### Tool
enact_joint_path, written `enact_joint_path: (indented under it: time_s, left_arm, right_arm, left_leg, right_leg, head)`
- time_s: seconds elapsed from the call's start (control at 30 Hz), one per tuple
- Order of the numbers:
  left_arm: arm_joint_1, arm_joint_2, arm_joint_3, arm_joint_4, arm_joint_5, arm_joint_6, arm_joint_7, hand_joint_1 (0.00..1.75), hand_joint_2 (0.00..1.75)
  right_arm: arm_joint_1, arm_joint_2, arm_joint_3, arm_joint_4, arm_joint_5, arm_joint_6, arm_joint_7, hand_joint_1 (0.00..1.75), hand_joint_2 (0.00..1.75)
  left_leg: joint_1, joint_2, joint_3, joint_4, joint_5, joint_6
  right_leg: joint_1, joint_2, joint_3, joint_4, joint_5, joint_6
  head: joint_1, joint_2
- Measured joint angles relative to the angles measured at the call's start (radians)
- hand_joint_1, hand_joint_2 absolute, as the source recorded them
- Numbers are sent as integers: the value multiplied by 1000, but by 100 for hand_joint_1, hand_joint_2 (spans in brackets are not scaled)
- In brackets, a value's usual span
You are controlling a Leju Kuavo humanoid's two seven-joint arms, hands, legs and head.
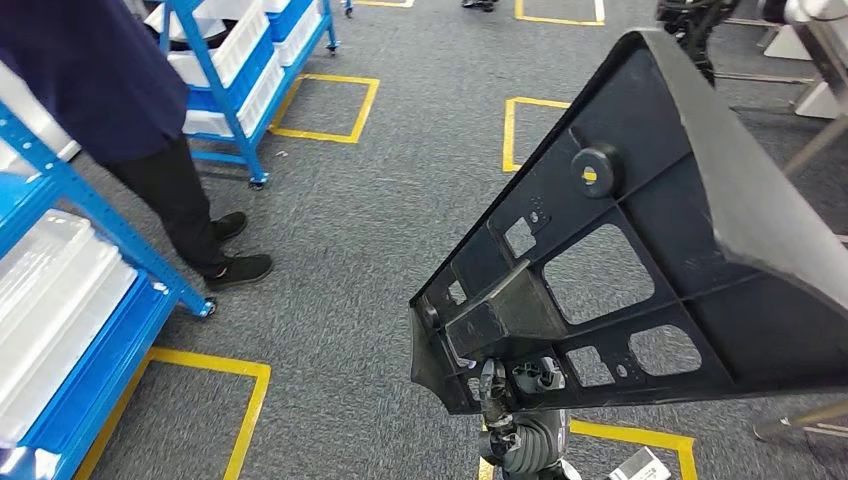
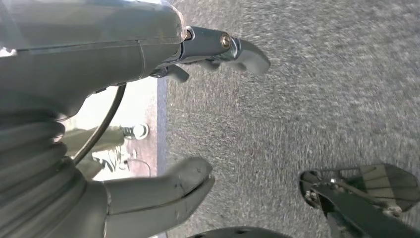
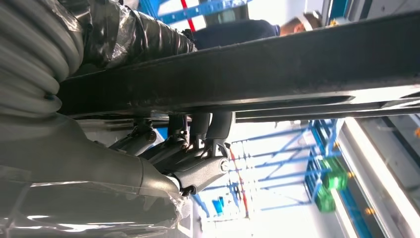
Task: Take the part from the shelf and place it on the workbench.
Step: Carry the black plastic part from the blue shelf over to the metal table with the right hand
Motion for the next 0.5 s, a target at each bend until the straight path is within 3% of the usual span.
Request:
enact_joint_path:
  time_s: [0.03, 0.07, 0.1, 0.17, 0.2, 0.27, 0.3, 0.33, 0.37, 0.4, 0.43, 0.5]
  left_arm:
    - [2, 0, 1, 0, 0, 0, 0, 0, 175]
    - [3, 0, 1, 0, 0, -1, 0, 0, 175]
    - [4, 0, 2, 0, -1, -1, 1, 0, 175]
    - [4, 0, 3, 0, -1, -1, 1, 0, 175]
    - [4, 1, 4, 0, -2, -1, 1, 0, 175]
    - [4, 1, 6, 0, -2, 0, 1, 0, 175]
    - [3, 1, 7, 0, -2, 0, 1, 0, 175]
    - [2, 1, 7, 0, -2, 0, 1, 0, 175]
    - [1, 1, 8, 0, -3, 0, 1, 0, 175]
    - [1, 0, 8, 0, -3, 0, 1, 0, 175]
    - [2, 0, 8, 0, -4, 0, 1, 0, 175]
    - [4, 1, 8, 0, -4, 0, 0, 0, 175]
  right_arm:
    - [0, 0, 0, 0, 0, 0, 0, 175, 175]
    - [0, 0, 0, 0, 0, 0, 0, 175, 175]
    - [0, 0, 0, 0, 0, 0, 0, 175, 175]
    - [0, 0, 0, 0, 0, 0, 0, 175, 175]
    - [0, 0, 0, 0, 0, 0, 0, 175, 175]
    - [0, 0, 0, 0, 0, 0, 0, 175, 175]
    - [0, 0, -1, 1, 0, -1, 0, 175, 175]
    - [0, 0, -1, 0, 0, -2, 0, 175, 175]
    - [1, 0, -2, 0, 0, -3, 0, 175, 175]
    - [1, 0, -3, 0, 0, -5, 0, 175, 175]
    - [2, 0, -4, -1, 1, -6, 0, 175, 175]
    - [2, 0, -5, -1, 1, -8, 1, 175, 175]
  left_leg:
    - [0, -8, -30, 65, -24, -1]
    - [0, -10, -50, 103, -29, -2]
    - [0, -10, -52, 103, -12, -2]
    - [2, -27, -10, -4, 65, 1]
    - [4, -55, 17, -69, 95, 3]
    - [7, -102, 48, -150, 118, 8]
    - [6, -111, 50, -157, 114, 12]
    - [5, -101, 52, -162, 115, 17]
    - [5, -87, 53, -165, 119, 23]
    - [6, -73, 55, -170, 123, 31]
    - [7, -58, 57, -176, 126, 38]
    - [3, -29, 57, -180, 128, 48]
  right_leg:
    - [1, 13, -1, 1, 0, -1]
    - [2, 28, -1, 2, 1, -1]
    - [2, 43, 0, 4, 0, -1]
    - [1, 73, 1, 9, -1, 1]
    - [1, 85, 0, 13, -2, 4]
    - [-1, 109, -11, 21, -2, 15]
    - [-2, 120, -17, 22, 1, 22]
    - [-4, 133, -23, 21, 5, 30]
    - [-6, 134, -26, 23, 6, 35]
    - [-5, 118, -31, 34, -2, 40]
    - [-3, 91, -45, 61, -20, 44]
    - [-2, 29, -97, 172, -82, 50]
  head:
    - [0, 0]
    - [0, 0]
    - [0, 0]
    - [0, 0]
    - [0, 0]
    - [0, 0]
    - [0, 0]
    - [0, 0]
    - [0, 0]
    - [1, 0]
    - [1, 0]
    - [1, 0]
